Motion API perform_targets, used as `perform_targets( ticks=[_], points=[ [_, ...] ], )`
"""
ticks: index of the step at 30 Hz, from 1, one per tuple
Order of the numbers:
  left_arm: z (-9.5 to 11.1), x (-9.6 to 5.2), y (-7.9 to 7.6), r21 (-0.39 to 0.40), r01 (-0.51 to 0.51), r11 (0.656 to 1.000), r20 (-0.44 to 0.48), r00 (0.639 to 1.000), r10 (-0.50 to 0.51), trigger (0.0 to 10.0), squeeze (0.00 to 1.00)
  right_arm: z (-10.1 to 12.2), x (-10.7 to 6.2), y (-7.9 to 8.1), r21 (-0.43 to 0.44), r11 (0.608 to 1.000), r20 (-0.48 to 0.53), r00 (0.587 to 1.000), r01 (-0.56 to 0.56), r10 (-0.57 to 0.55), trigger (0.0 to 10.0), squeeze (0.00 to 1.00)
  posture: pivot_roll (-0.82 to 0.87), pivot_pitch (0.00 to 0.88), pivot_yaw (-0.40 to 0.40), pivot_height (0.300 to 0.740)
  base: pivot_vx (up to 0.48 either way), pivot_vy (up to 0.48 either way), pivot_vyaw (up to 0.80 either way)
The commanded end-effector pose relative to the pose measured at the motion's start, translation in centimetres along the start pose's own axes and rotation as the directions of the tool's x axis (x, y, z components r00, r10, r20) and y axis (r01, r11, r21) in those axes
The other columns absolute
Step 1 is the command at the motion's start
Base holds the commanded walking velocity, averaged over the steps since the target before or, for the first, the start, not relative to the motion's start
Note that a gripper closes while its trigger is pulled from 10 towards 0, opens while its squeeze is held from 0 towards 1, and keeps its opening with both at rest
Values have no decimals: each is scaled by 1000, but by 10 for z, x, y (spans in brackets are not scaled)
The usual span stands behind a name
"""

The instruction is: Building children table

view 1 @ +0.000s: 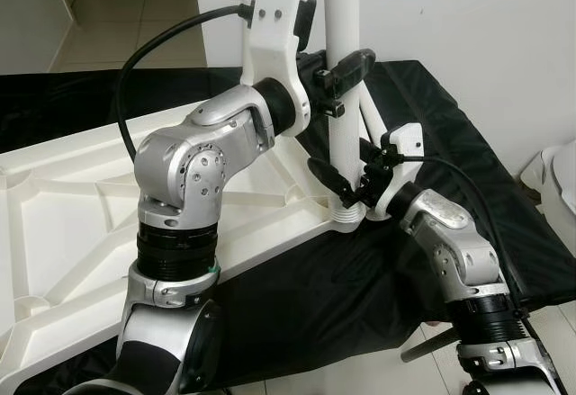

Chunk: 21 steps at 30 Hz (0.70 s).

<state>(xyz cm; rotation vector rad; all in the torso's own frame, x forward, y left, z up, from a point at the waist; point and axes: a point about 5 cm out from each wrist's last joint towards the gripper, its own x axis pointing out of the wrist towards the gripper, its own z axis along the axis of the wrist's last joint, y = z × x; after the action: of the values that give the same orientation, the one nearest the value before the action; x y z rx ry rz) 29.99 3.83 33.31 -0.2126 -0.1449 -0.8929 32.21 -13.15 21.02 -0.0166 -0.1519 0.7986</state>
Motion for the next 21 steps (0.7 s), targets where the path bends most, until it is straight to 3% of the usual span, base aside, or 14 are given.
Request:
perform_targets(
  ticks=[1, 2, 3, 7, 11, 16, 21],
  points=[
    [0, -1, -10, 2, 93, 996, -9, 996, -93, 10000, 0, 7, -3, -1, 15, 999, 5, 999, -49, 49, 10000, 1000, 5, 116, -26, 740, 0, 0, 0],
    [0, -1, -10, 2, 93, 996, -9, 996, -93, 10000, 0, 7, -3, -1, 15, 999, 5, 999, -49, 49, 10000, 1000, 5, 116, -26, 740, 0, 0, 0],
    [0, -2, -11, -2, 110, 994, -10, 994, -110, 10000, 0, 6, -5, -1, 24, 996, -12, 996, -83, 83, 10000, 0, 6, 112, -28, 740, 0, 0, 0],
    [1, -3, -19, -7, 183, 983, -18, 983, -183, 10000, 0, 4, -11, 0, 75, 974, -66, 974, -211, 216, 10000, 0, 6, 105, -34, 740, 0, 0, 0],
    [1, -4, -22, -2, 212, 977, -24, 977, -212, 10000, 0, 4, -13, 1, 99, 961, -85, 960, -259, 268, 10000, 0, 7, 103, -34, 740, 0, 0, 0],
    [4, -8, -30, -8, 277, 961, -21, 961, -277, 10000, 0, 6, -23, 1, 164, 906, -117, 904, -391, 411, 10000, 0, 8, 100, -38, 740, 0, 0, 0],
    [5, -9, -32, -9, 300, 954, -19, 954, -300, 10000, 0, 7, -26, -1, 187, 882, -126, 880, -432, 457, 10000, 0, 10, 91, -41, 740, 0, 0, 0]
  ],
)
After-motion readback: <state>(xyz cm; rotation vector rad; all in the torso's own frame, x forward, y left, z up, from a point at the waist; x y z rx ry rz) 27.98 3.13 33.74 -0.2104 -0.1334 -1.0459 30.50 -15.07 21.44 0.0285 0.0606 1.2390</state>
